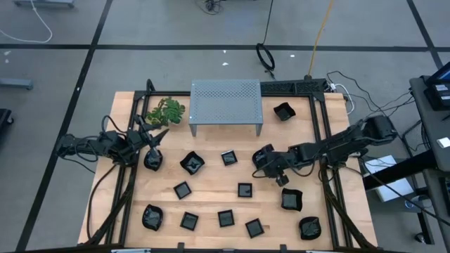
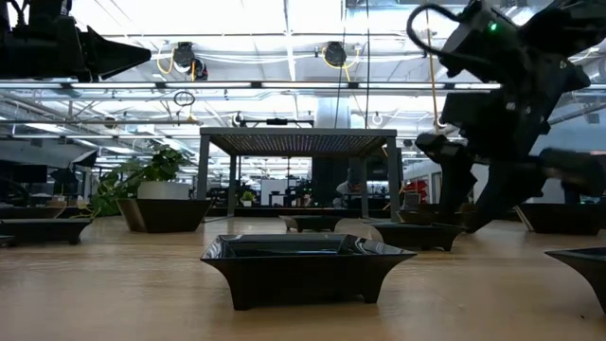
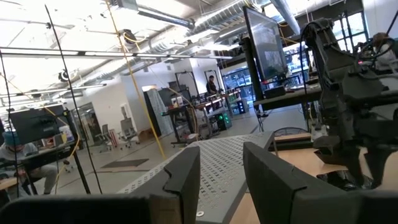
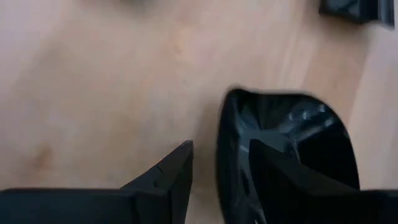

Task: Pick & Place Mini shaped plates
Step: Put the black leaf-shaped plate on the shelf

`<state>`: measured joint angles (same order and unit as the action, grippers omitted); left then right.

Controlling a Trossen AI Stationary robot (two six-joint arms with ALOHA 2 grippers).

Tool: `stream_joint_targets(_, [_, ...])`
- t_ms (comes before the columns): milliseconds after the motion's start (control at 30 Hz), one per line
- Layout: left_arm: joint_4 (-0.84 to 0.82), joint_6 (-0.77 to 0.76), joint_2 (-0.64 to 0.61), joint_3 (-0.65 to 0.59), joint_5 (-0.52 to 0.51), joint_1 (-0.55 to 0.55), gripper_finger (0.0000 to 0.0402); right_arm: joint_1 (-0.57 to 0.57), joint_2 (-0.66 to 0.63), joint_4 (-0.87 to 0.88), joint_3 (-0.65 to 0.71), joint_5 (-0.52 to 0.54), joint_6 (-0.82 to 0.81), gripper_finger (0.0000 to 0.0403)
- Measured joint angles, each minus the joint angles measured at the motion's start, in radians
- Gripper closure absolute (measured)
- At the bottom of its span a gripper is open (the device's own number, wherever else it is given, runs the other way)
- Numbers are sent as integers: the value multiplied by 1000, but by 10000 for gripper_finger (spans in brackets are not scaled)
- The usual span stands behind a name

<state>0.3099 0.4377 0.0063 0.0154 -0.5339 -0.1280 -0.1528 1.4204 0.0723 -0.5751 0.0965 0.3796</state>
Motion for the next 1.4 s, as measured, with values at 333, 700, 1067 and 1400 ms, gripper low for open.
stream_joint_targets(333, [0, 0, 0, 0, 0, 0, 275, -2, 24, 6, -2, 33, -48, 343])
stream_joint_targets(700, [0, 0, 0, 0, 0, 0, 275, -63, -90, 29, 2, 116, -64, 401])
stream_joint_targets(1067, [0, 0, 0, 0, 0, 0, 274, -92, -489, 13, -40, 209, -156, 402])
stream_joint_targets(1400, [0, 0, 0, 0, 0, 0, 275, 155, -360, 36, -358, 294, -37, 403])
